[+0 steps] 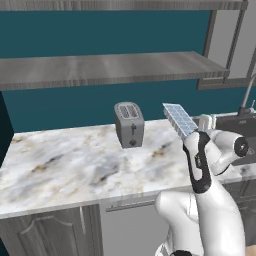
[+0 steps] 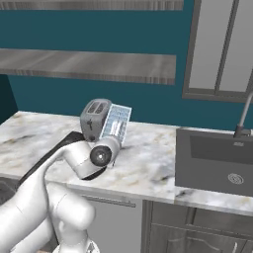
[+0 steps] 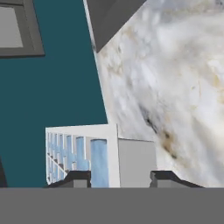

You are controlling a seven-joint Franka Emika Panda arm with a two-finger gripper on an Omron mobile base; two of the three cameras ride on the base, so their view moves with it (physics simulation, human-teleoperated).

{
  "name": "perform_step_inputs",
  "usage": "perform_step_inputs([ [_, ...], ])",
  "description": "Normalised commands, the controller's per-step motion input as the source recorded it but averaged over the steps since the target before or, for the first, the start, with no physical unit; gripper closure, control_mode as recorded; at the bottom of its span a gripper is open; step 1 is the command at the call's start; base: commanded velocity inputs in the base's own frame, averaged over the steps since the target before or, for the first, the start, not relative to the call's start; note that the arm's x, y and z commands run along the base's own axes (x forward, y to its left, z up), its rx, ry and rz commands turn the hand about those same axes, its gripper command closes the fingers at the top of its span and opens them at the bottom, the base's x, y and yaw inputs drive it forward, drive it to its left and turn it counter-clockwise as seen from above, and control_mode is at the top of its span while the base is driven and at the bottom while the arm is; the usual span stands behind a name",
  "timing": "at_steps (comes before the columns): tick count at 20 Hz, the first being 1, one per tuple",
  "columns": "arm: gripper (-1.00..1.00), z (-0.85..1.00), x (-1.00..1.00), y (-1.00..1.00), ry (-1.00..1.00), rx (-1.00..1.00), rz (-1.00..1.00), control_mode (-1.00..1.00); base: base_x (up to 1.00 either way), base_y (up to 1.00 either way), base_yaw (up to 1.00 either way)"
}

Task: The ice cube tray has been filled with water. Take the tray and place it in the freezer to make ice. Close the freezer door after placing the tray.

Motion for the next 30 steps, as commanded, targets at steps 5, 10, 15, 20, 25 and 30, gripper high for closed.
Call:
perform_step_inputs([
  [5, 1.0, 1.0, -0.87, -0.01, 0.15, 0.0, 0.0, -1.0, 0.0, 0.0, 0.0],
  [10, 1.0, 0.82, -0.73, 0.01, 0.21, 0.0, 0.14, -1.0, 0.0, 0.0, 0.0],
  [15, 1.0, 0.25, -0.61, 0.21, 0.05, 0.0, 0.37, -1.0, 0.0, 0.0, 0.0],
  [20, 1.0, 0.16, -0.45, 0.29, -0.01, 0.0, 0.44, -1.0, 0.0, 0.0, 0.0],
  [25, 1.0, 0.42, -0.32, 0.24, -0.11, 0.0, 0.3, -1.0, 0.0, 0.0, 0.0],
  [30, 1.0, 0.47, -0.43, 0.02, -0.17, 0.0, 0.14, -1.0, 0.0, 0.0, 0.0],
])
